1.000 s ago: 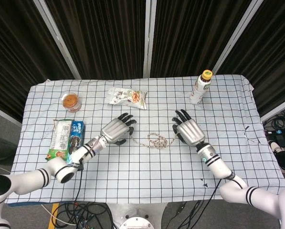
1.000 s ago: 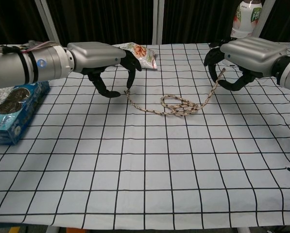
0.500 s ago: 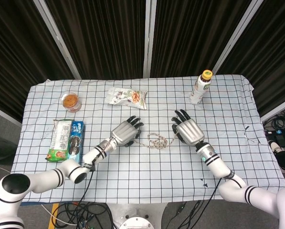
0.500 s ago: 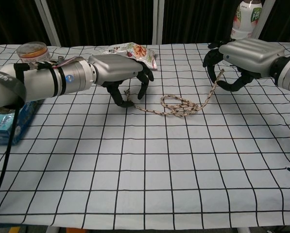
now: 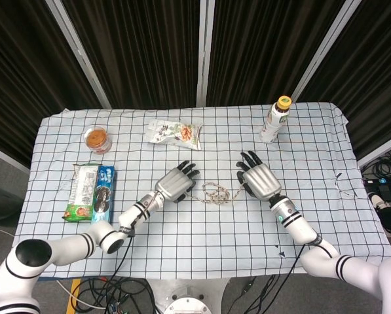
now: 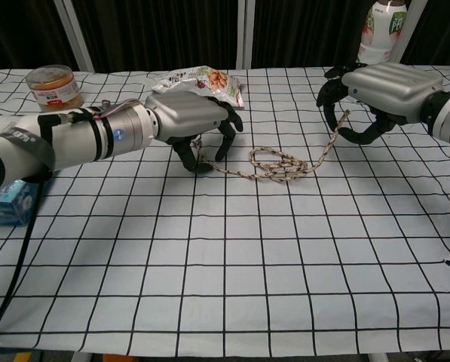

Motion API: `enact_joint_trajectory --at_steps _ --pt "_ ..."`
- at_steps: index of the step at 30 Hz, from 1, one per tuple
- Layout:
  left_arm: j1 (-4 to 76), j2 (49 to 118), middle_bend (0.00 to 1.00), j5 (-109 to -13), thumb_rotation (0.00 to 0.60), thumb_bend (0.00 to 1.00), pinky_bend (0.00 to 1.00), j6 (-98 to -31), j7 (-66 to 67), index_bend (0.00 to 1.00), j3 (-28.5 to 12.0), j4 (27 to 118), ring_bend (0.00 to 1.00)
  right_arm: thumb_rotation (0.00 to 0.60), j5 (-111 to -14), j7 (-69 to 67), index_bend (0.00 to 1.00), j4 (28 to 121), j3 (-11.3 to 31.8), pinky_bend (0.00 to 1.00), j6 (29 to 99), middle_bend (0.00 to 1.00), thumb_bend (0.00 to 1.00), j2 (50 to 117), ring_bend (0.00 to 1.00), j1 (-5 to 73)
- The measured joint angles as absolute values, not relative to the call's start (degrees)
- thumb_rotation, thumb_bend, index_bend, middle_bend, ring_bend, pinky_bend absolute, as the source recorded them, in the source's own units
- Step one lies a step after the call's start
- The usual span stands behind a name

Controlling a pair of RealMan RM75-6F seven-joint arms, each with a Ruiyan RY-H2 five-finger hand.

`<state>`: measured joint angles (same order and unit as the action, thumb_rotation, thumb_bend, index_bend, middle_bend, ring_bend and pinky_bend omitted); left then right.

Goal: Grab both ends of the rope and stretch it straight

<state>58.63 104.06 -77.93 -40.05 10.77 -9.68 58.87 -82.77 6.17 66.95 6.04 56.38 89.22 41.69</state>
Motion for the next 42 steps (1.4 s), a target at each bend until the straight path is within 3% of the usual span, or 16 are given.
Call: enact_joint_trajectory --at_steps 42 --pt "59.7 105.7 0.12 -75.1 0.6 0.35 0.0 -39.7 13.4 0.56 -8.5 56.1 0.0 0.6 -82.8 5.0 0.64 66.0 5.8 0.0 56.3 0.23 0.48 89.6 0.0 41.4"
